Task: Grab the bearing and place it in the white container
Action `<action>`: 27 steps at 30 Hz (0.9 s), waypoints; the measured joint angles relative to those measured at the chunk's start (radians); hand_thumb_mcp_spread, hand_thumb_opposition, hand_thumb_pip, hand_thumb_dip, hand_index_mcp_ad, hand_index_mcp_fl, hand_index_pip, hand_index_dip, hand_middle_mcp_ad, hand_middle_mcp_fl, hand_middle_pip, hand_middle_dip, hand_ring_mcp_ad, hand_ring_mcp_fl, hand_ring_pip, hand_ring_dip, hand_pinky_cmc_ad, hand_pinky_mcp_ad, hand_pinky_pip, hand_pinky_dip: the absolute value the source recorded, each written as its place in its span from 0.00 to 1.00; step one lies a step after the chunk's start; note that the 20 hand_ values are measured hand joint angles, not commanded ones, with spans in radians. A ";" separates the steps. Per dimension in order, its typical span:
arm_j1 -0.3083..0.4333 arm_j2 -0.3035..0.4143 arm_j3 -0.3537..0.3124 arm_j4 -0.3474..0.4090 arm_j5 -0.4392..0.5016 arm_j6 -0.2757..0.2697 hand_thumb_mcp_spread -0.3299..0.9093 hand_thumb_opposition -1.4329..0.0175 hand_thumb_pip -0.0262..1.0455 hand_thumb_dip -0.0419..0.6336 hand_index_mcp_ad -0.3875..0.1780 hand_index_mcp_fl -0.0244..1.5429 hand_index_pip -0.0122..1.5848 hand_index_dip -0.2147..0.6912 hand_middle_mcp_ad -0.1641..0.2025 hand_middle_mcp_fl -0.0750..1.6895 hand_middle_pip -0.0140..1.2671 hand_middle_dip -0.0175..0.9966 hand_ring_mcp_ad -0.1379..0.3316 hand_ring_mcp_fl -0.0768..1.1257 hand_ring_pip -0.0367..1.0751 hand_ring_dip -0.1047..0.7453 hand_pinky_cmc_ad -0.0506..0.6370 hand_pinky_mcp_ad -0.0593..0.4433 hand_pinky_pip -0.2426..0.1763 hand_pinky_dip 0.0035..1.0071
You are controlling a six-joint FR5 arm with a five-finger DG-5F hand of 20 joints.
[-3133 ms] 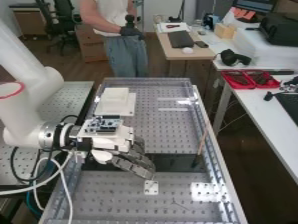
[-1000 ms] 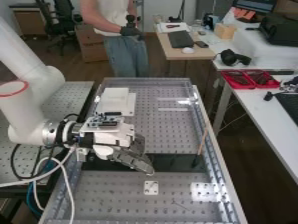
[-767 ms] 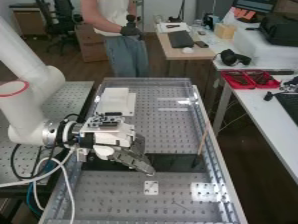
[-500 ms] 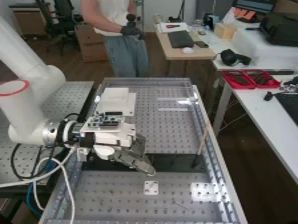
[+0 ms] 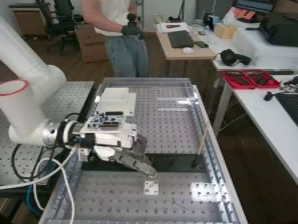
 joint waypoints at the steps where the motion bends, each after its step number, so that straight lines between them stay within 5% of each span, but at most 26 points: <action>1: 0.000 -0.001 0.001 0.000 0.000 0.000 0.75 0.30 0.49 0.50 0.44 0.40 0.78 0.29 0.56 0.59 0.54 0.71 0.41 0.58 0.25 0.81 0.56 0.64 0.67 0.17; 8: -0.002 0.005 0.003 -0.002 0.002 0.006 0.77 0.29 0.43 0.51 0.44 0.43 0.75 0.30 0.55 0.68 0.60 0.74 0.41 0.59 0.23 0.82 0.56 0.64 0.67 0.17; 27: 0.029 0.087 0.008 -0.060 0.048 -0.013 0.80 0.29 0.43 0.51 0.44 0.43 0.74 0.31 0.54 0.67 0.60 0.77 0.41 0.60 0.23 0.84 0.57 0.64 0.70 0.18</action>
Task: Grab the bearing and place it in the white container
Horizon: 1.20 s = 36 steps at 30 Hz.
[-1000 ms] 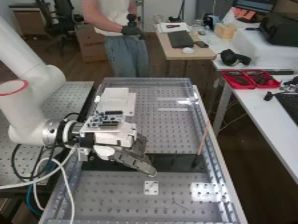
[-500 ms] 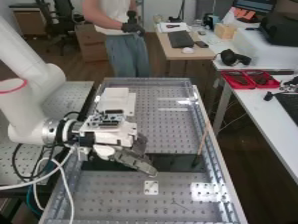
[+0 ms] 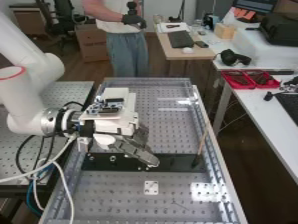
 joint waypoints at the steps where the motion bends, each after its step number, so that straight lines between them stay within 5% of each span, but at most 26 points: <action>1: 0.002 0.005 0.000 -0.002 0.001 0.000 0.80 0.29 0.43 0.51 0.44 0.43 0.74 0.31 0.54 0.67 0.60 0.77 0.41 0.60 0.23 0.84 0.57 0.64 0.70 0.18; 16: 0.109 0.218 -0.024 -0.077 0.073 -0.018 0.80 0.29 0.43 0.51 0.44 0.43 0.74 0.31 0.54 0.69 0.60 0.78 0.41 0.62 0.23 0.84 0.57 0.64 0.70 0.18; 36: 0.433 0.397 -0.081 -0.151 0.386 -0.080 0.80 0.29 0.43 0.51 0.44 0.44 0.74 0.31 0.55 0.70 0.60 0.78 0.41 0.64 0.22 0.85 0.57 0.64 0.70 0.18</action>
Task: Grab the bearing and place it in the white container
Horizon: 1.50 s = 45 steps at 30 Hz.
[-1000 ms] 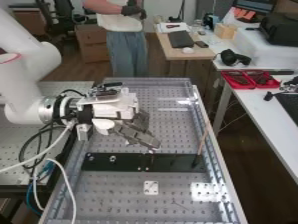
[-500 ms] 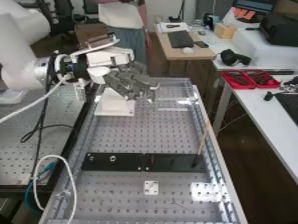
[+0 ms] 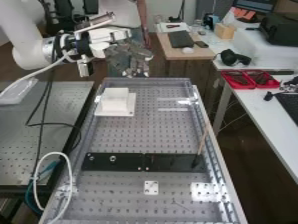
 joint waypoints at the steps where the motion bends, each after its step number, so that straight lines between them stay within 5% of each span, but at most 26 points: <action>1: 0.010 0.005 -0.004 0.000 0.009 -0.001 0.80 0.29 0.43 0.51 0.44 0.44 0.74 0.31 0.54 0.70 0.60 0.78 0.41 0.64 0.22 0.85 0.57 0.64 0.70 0.18; 15: 0.258 0.189 -0.160 -0.011 0.177 0.004 0.80 0.29 0.43 0.51 0.44 0.43 0.74 0.31 0.55 0.70 0.60 0.78 0.41 0.64 0.21 0.85 0.57 0.65 0.70 0.18; 24: 0.435 0.242 -0.243 0.000 0.310 0.018 0.80 0.29 0.43 0.51 0.44 0.44 0.74 0.31 0.55 0.70 0.60 0.78 0.40 0.65 0.21 0.85 0.57 0.67 0.70 0.18; 33: 0.548 0.200 -0.285 0.058 0.427 0.055 0.80 0.29 0.43 0.51 0.44 0.44 0.73 0.32 0.54 0.70 0.60 0.78 0.40 0.65 0.22 0.87 0.57 0.67 0.70 0.18; 45: 0.531 0.049 -0.271 0.104 0.438 0.135 0.80 0.29 0.43 0.51 0.44 0.44 0.73 0.32 0.55 0.70 0.60 0.78 0.41 0.65 0.22 0.86 0.57 0.68 0.70 0.18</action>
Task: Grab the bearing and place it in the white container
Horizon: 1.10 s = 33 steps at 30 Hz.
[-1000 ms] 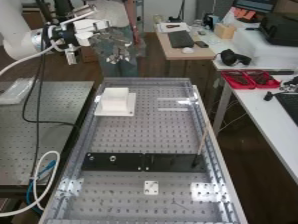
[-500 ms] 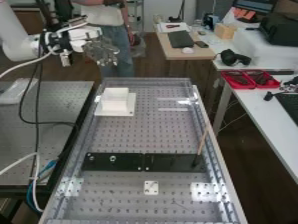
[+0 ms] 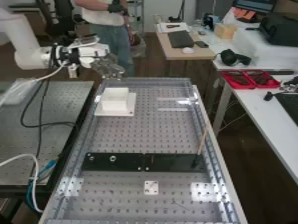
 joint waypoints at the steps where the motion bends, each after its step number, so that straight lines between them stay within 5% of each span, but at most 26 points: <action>1: -0.005 -0.016 0.003 0.003 -0.002 0.009 0.80 0.29 0.43 0.51 0.44 0.44 0.73 0.32 0.55 0.70 0.60 0.78 0.40 0.65 0.22 0.86 0.57 0.68 0.70 0.18; 17: -0.053 -0.166 0.044 -0.007 -0.015 0.131 0.80 0.28 0.43 0.51 0.44 0.44 0.73 0.32 0.54 0.68 0.60 0.78 0.41 0.64 0.22 0.87 0.57 0.68 0.70 0.18; 22: -0.056 -0.164 0.063 -0.095 -0.018 0.147 0.74 0.31 0.43 0.51 0.44 0.46 0.69 0.32 0.55 0.52 0.51 0.78 0.41 0.47 0.22 0.86 0.57 0.68 0.70 0.18; 25: -0.061 -0.154 0.072 -0.139 -0.023 0.156 0.69 0.37 0.54 0.51 0.41 0.36 0.67 0.32 0.54 0.42 0.44 0.77 0.42 0.38 0.22 0.83 0.57 0.68 0.67 0.17; 33: -0.077 -0.112 0.063 -0.166 -0.030 0.154 0.64 0.42 0.55 0.51 0.41 0.20 0.60 0.32 0.55 0.29 0.31 0.72 0.41 0.23 0.22 0.75 0.58 0.67 0.50 0.26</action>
